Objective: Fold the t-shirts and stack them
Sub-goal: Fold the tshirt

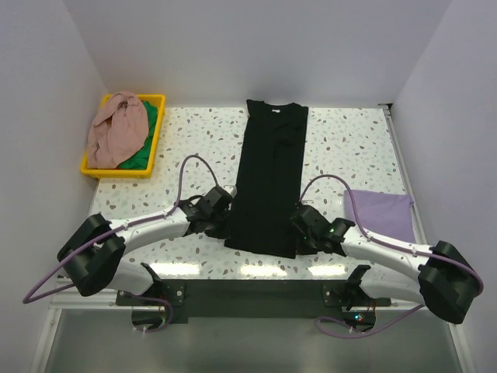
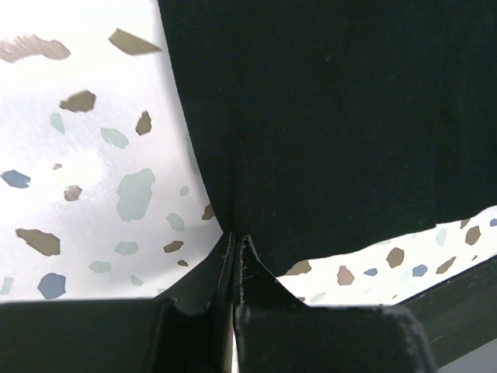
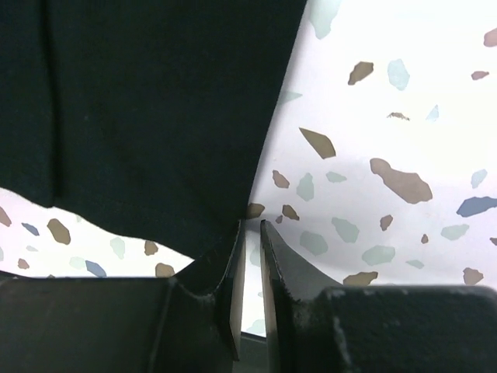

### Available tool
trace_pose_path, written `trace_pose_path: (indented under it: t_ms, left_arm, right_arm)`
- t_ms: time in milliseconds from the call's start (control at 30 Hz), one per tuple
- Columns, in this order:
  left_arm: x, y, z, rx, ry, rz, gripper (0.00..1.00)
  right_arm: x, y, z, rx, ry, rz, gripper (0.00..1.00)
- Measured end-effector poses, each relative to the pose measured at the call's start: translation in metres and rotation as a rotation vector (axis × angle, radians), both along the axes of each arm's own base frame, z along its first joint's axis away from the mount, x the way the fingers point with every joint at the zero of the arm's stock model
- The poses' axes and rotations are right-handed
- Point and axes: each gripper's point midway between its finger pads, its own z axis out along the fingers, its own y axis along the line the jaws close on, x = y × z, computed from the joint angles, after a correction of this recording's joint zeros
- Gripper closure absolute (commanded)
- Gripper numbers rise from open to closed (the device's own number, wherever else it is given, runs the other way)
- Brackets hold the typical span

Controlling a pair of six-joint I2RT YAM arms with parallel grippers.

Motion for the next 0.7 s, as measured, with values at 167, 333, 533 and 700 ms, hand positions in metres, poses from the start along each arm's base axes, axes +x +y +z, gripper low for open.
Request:
trace_pose_path:
  t_ms: [167,333,533,700]
  left_arm:
    - [-0.010,0.000,-0.010,-0.028,0.041,0.002,0.90]
    - [-0.012,-0.001,-0.008,-0.042,0.050,0.002,0.63]
    - [-0.009,-0.004,0.003,-0.063,0.025,0.002,0.55]
    - [-0.004,-0.010,0.008,-0.071,0.014,-0.004,0.55]
  right_arm:
    - [-0.002,-0.002,0.003,0.009,-0.001,-0.011,0.69]
    - [0.000,0.001,0.011,0.040,-0.024,-0.017,0.66]
    - [-0.001,0.004,0.013,0.051,-0.026,-0.014,0.65]
    - [-0.008,0.014,0.007,0.036,-0.007,0.017,0.61]
